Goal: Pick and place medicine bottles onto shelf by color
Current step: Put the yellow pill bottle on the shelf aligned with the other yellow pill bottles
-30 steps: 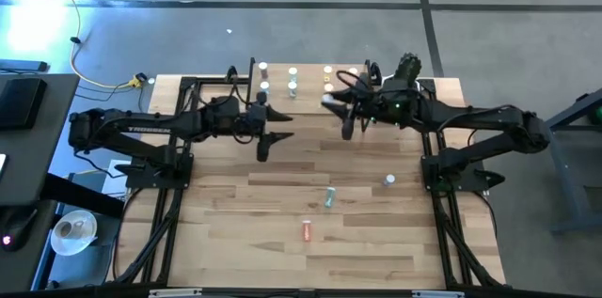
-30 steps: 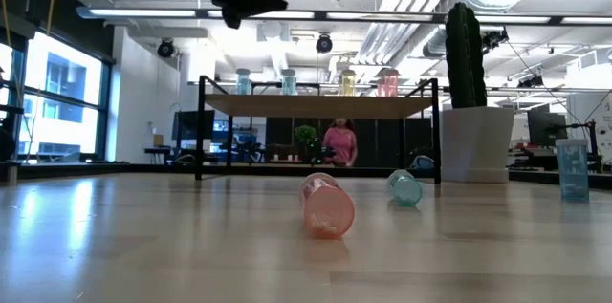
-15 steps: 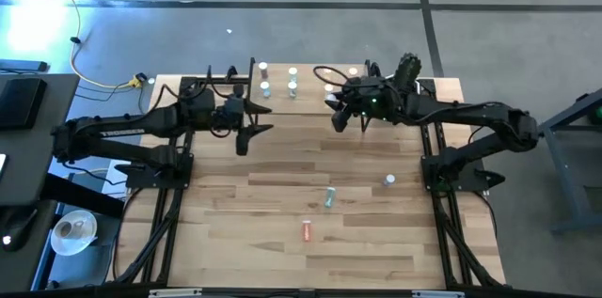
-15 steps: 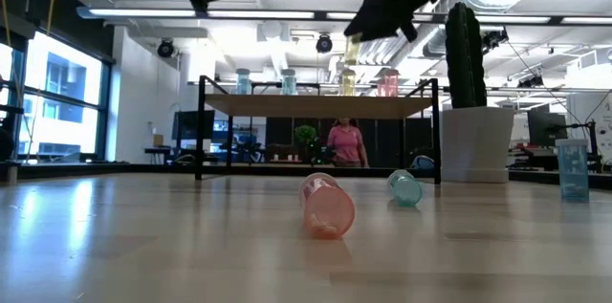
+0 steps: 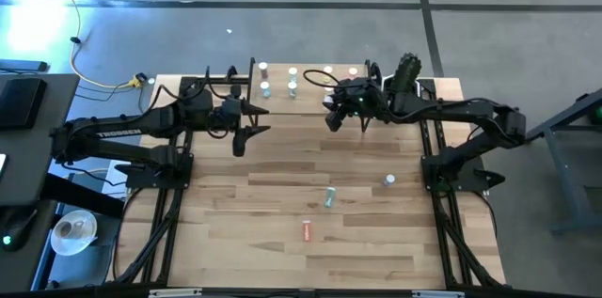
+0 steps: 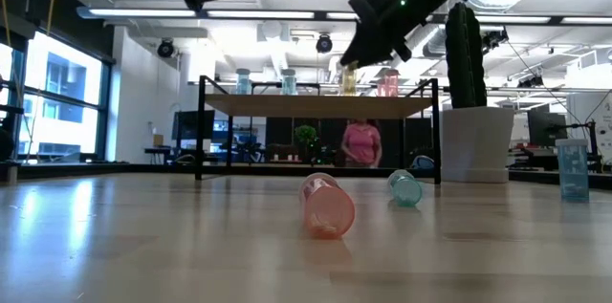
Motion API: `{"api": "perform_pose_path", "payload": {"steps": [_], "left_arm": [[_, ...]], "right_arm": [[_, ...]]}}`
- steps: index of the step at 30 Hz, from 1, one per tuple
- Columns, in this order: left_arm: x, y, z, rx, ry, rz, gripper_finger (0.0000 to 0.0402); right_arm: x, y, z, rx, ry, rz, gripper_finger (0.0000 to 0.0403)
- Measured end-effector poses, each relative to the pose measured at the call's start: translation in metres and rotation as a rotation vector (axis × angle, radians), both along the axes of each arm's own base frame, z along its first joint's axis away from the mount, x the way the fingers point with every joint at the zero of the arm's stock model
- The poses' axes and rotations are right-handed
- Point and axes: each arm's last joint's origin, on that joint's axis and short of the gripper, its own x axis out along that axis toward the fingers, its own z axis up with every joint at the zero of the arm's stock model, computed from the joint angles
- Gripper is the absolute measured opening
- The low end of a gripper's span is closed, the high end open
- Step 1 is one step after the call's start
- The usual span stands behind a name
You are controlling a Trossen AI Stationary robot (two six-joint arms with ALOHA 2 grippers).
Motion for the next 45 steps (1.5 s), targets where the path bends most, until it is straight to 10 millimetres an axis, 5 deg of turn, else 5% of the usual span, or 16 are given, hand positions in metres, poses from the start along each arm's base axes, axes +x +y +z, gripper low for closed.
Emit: {"api": "perform_pose_path", "payload": {"steps": [45], "left_arm": [[-0.0007, 0.0009, -0.0019, 0.003, 0.021, 0.040, 0.0204]], "right_arm": [[0.0026, -0.0019, -0.0072, -0.043, 0.063, -0.007, 0.0121]]}}
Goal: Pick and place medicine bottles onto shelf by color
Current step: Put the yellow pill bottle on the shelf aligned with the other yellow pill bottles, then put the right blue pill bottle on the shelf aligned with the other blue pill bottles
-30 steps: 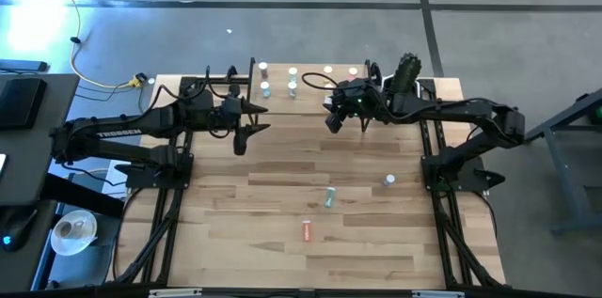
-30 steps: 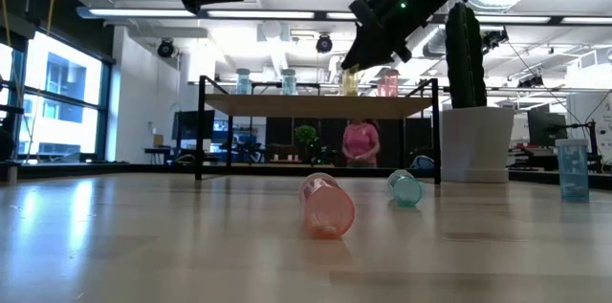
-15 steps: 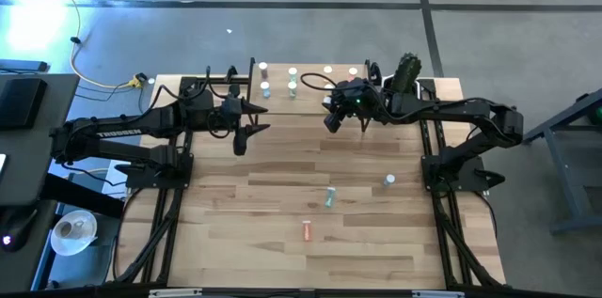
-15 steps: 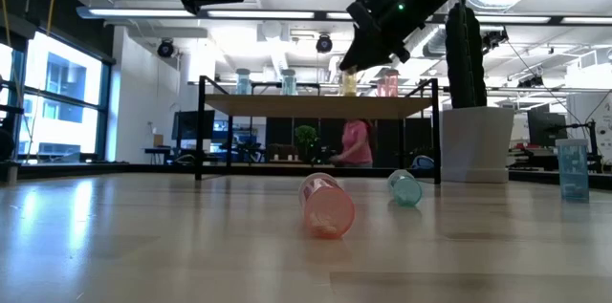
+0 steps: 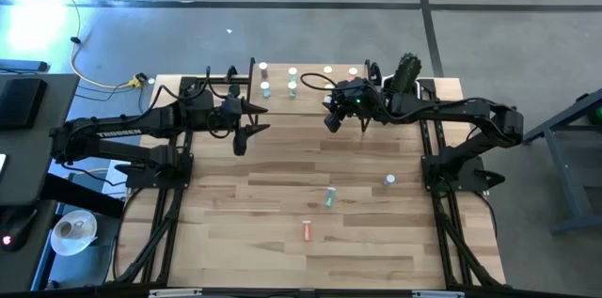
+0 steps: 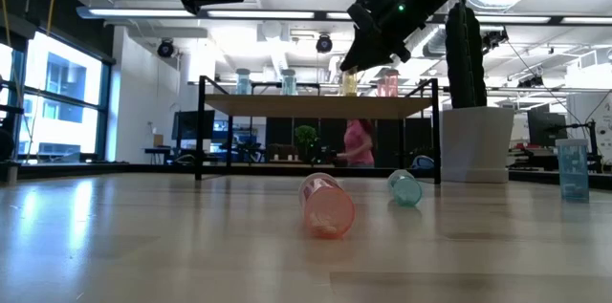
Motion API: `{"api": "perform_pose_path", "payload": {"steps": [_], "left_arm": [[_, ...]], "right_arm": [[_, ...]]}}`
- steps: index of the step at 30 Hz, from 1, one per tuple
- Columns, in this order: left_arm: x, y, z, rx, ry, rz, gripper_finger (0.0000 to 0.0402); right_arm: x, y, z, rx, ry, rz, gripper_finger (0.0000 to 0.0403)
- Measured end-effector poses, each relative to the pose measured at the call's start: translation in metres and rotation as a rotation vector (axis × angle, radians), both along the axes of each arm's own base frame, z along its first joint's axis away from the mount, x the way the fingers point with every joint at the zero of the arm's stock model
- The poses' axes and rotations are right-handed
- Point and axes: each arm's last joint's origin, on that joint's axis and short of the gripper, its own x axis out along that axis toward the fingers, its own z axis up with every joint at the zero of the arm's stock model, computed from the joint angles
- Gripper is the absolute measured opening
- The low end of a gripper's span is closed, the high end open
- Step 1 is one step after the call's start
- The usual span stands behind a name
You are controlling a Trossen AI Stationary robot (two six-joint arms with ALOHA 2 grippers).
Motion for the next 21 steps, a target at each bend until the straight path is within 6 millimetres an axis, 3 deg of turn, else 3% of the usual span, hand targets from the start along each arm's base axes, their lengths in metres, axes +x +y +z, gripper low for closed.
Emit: {"api": "perform_pose_path", "payload": {"steps": [10, 21], "left_arm": [[0.0000, 0.0000, 0.0000, 0.000, 0.000, 0.000, 0.0204], [0.0000, 0.0000, 0.0000, 0.000, 0.000, 0.000, 0.0204]], "right_arm": [[-0.0004, 0.0002, -0.0028, 0.007, 0.014, 0.003, 0.0171], [0.0011, -0.0002, -0.0001, -0.002, -0.015, 0.003, 0.0173]]}}
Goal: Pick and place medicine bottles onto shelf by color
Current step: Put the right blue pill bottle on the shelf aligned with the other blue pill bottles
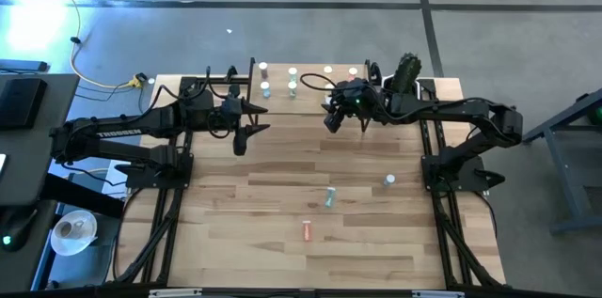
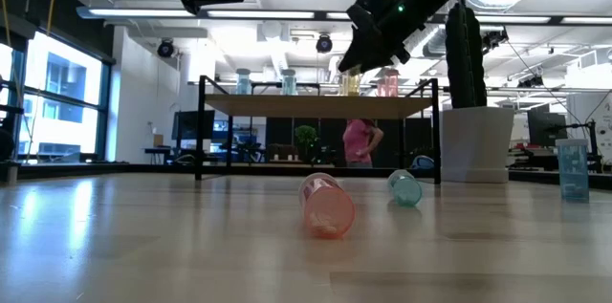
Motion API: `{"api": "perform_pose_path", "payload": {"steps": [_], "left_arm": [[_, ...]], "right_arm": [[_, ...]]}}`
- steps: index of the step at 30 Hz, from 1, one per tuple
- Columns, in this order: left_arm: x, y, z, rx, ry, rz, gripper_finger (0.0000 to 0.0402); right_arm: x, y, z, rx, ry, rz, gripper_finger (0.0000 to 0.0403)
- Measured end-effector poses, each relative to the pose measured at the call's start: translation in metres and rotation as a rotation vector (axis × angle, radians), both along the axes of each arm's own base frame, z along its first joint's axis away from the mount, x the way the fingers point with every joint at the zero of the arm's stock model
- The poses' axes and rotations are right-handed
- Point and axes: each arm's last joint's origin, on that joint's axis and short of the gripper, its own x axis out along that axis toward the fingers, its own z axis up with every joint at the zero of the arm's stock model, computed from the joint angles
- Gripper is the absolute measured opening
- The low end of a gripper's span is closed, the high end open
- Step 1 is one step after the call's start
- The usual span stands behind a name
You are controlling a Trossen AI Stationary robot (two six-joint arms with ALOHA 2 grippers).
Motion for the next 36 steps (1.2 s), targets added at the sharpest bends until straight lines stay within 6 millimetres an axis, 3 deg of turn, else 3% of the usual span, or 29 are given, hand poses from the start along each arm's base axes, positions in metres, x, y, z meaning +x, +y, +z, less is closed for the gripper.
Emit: {"api": "perform_pose_path", "payload": {"steps": [25, 30, 36], "left_arm": [[-0.001, 0.000, -0.005, -0.015, 0.045, 0.003, 0.0204], [-0.002, -0.001, -0.007, -0.024, 0.072, 0.003, 0.0204], [-0.003, -0.002, -0.011, -0.039, 0.111, -0.001, 0.0204]], "right_arm": [[0.004, -0.001, 0.017, -0.089, -0.128, 0.026, 0.0173], [-0.003, 0.009, 0.031, -0.100, -0.171, 0.047, 0.0173], [-0.006, 0.037, 0.045, -0.075, -0.229, 0.118, 0.0173]]}}
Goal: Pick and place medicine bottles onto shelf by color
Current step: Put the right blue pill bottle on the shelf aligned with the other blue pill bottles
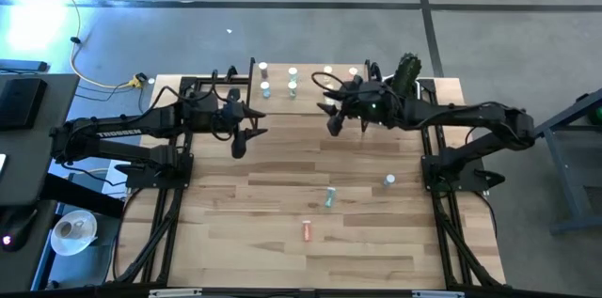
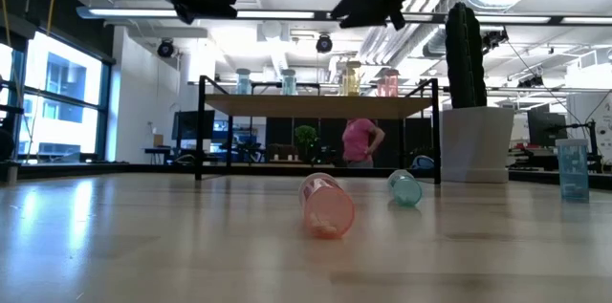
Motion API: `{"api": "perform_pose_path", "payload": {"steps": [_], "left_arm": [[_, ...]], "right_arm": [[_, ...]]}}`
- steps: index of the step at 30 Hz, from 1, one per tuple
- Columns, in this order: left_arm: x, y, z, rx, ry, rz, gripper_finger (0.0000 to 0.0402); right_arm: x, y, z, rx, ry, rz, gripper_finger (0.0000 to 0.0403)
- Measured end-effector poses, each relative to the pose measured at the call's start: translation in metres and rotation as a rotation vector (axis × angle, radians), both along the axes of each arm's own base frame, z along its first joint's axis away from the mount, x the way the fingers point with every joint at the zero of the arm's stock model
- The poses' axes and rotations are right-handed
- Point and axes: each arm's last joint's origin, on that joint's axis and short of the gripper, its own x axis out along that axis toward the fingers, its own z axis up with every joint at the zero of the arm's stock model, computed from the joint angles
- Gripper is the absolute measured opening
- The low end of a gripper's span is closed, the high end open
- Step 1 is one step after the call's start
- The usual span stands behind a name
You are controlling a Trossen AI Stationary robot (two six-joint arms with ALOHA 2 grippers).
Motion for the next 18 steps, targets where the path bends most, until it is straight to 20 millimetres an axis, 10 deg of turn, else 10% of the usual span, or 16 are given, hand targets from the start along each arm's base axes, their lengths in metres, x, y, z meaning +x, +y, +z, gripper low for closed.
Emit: {"api": "perform_pose_path", "payload": {"steps": [18], "left_arm": [[0.004, -0.038, -0.011, -0.145, 0.093, -0.134, 0.0204]], "right_arm": [[-0.010, 0.095, -0.026, 0.357, 0.216, 0.130, 0.0173]]}}
